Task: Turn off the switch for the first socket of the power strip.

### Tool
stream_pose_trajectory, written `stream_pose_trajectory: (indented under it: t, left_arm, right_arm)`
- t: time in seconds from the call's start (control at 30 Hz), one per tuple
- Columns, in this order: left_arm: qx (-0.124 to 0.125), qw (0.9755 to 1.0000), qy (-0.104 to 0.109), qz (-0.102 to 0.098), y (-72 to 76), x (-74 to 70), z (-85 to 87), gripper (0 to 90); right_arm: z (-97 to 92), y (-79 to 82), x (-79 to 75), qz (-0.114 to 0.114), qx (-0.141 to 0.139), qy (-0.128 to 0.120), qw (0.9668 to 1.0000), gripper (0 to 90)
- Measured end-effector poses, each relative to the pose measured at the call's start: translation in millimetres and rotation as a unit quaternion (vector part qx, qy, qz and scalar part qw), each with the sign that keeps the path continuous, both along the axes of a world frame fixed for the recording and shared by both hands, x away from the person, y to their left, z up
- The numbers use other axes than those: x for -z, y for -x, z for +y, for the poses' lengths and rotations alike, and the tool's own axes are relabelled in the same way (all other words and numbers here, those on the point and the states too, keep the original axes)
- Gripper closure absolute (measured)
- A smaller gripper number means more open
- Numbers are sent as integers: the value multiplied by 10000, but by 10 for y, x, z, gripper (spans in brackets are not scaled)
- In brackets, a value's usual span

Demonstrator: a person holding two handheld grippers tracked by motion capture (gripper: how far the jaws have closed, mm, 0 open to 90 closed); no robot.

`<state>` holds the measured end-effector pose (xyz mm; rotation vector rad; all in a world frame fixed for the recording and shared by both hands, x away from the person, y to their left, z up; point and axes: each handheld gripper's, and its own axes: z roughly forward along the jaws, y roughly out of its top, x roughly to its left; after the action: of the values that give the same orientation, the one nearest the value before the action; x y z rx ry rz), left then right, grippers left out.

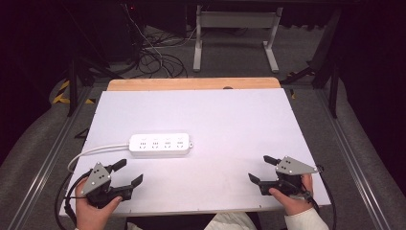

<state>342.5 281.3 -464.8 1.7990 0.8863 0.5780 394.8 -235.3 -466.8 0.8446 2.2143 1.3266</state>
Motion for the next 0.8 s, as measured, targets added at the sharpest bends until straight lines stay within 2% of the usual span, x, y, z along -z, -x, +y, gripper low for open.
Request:
stream_pose_trajectory:
  t: [0.13,0.33,0.47,0.5,0.57,0.63,0.8]
  left_arm:
    - [61,10000,38,24,-7,-1,2,217]
    - [25,9999,71,91,-2,-17,-3,220]
    - [109,9998,148,123,-5,-32,-16,227]
    - [121,9998,76,109,-4,-41,-16,232]
    - [130,9999,64,83,-2,-43,-27,242]
    - [163,9997,-200,23,8,-77,-37,255]
    - [218,9994,-241,135,0,-132,-44,330]
  right_arm:
    - [-7,0,-2,-8,17,-24,10000,169]
    - [2,-1,5,29,-29,2,10000,181]
    - [-1,0,8,37,-32,6,10000,186]
    - [-2,1,9,40,-32,9,10000,187]
    - [-2,4,7,54,-34,4,10000,187]
    - [1,4,7,58,-55,3,10000,187]
    - [20,-3,18,87,-61,20,9999,187]
